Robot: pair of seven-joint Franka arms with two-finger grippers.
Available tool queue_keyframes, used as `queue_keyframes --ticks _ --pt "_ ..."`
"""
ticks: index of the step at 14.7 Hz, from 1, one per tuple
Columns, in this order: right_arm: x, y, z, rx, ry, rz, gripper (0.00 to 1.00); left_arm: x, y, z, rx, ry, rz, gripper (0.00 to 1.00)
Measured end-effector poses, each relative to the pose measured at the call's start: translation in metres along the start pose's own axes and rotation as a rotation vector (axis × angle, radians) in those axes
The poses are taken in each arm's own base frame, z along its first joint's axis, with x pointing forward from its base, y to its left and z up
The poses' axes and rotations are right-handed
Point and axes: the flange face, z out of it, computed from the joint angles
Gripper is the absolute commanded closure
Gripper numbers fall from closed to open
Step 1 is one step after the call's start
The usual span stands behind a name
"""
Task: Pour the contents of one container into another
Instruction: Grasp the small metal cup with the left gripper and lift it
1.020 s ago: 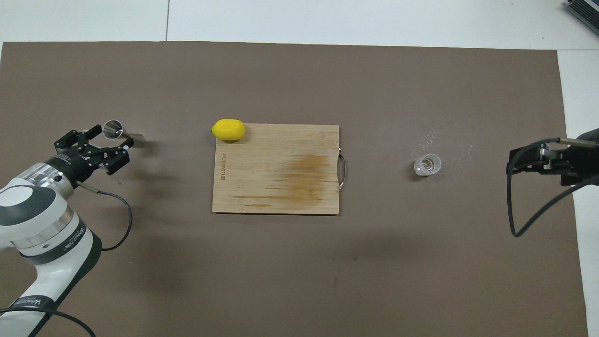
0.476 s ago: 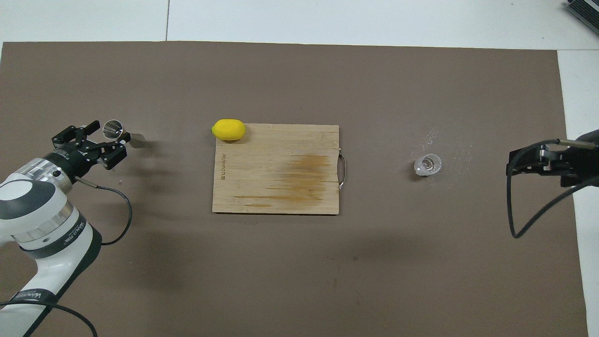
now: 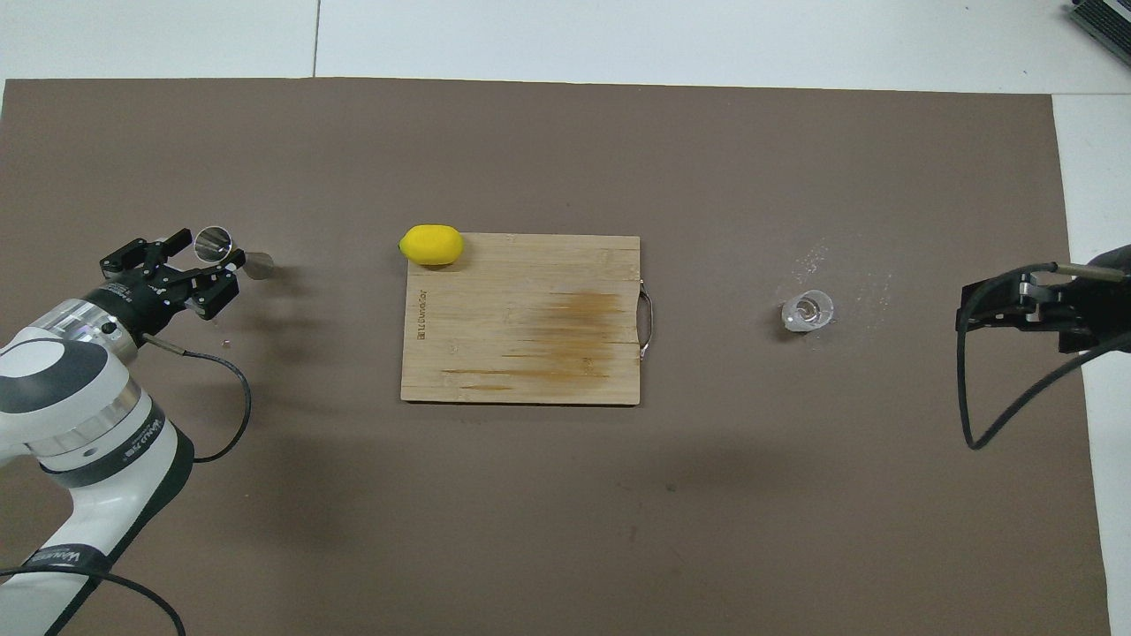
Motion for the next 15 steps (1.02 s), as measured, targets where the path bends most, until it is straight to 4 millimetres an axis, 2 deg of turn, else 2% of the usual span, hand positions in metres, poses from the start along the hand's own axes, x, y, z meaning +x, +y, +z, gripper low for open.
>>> queue_keyframes --ticks 2,6,9,11,15 --pt "0.0001 0.0000 0.0001 0.000 0.000 0.000 0.01 -0.0006 -0.0025 0.0012 0.003 0.001 0.004 0.32" --pt "0.0041 -0.0010 -0.0032 0.009 0.038 0.000 0.03 -0.0011 -0.0050 0.0023 0.003 0.004 0.008 0.48" --pt "0.0044 -0.0004 -0.0032 0.010 0.039 0.001 0.05 -0.0011 -0.0050 0.0024 0.002 0.005 0.008 0.73" --pt "0.0046 0.0004 -0.0032 0.010 0.039 0.018 0.05 -0.0011 -0.0050 0.0024 0.002 0.005 0.008 0.97" --pt "0.0049 0.0004 -0.0035 0.014 0.042 0.147 0.08 -0.0046 -0.0055 0.0030 0.005 0.002 0.032 1.00"
